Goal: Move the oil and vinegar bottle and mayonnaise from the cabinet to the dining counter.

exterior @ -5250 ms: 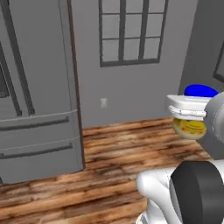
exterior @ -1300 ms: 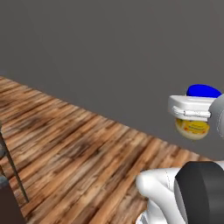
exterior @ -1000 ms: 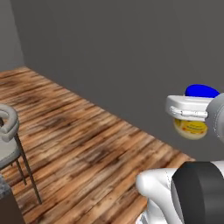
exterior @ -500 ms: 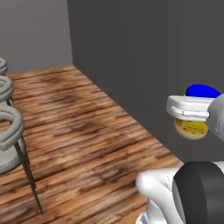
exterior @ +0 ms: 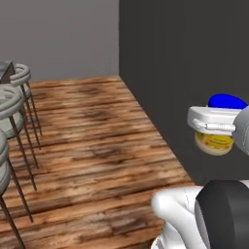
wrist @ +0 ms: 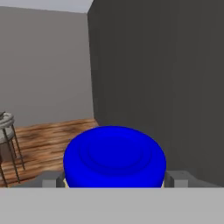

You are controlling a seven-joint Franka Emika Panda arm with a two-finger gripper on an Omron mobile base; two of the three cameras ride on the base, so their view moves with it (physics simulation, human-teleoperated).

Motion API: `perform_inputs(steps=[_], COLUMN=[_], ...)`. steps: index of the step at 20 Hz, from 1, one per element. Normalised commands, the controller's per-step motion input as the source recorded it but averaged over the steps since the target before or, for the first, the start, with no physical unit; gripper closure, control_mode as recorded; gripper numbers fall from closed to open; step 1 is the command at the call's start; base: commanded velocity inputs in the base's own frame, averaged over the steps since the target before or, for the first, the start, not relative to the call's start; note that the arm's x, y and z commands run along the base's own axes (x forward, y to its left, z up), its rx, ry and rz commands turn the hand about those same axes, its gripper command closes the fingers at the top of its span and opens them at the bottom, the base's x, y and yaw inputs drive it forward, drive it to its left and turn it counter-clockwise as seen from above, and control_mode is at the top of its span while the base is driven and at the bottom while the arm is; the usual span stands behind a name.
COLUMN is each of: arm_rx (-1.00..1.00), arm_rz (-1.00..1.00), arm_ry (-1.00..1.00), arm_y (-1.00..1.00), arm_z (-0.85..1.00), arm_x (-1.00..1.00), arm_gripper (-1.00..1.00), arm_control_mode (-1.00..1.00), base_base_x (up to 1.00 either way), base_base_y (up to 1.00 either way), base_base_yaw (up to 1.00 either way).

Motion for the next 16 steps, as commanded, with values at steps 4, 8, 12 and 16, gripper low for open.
perform_inputs(steps=[4, 8, 12, 16], arm_rx=[0.00, 0.00, 0.00, 0.00], arm_rz=[0.00, 0.00, 0.00, 0.00], arm_ry=[0.00, 0.00, 0.00, 0.00], arm_y=[0.00, 0.00, 0.00, 0.00], arm_z=[0.00, 0.00, 0.00, 0.00], arm_x=[0.00, 0.00, 0.00, 0.00], arm_gripper=[1.00, 1.00, 1.00, 1.00], arm_control_mode=[1.00, 1.00, 1.00, 1.00], base_base_x=[1.00, 1.00, 1.00, 1.00], base_base_y=[-0.66, -0.53, -0.44, -0.46], base_base_yaw=[0.48, 0.48, 0.51, 0.51])
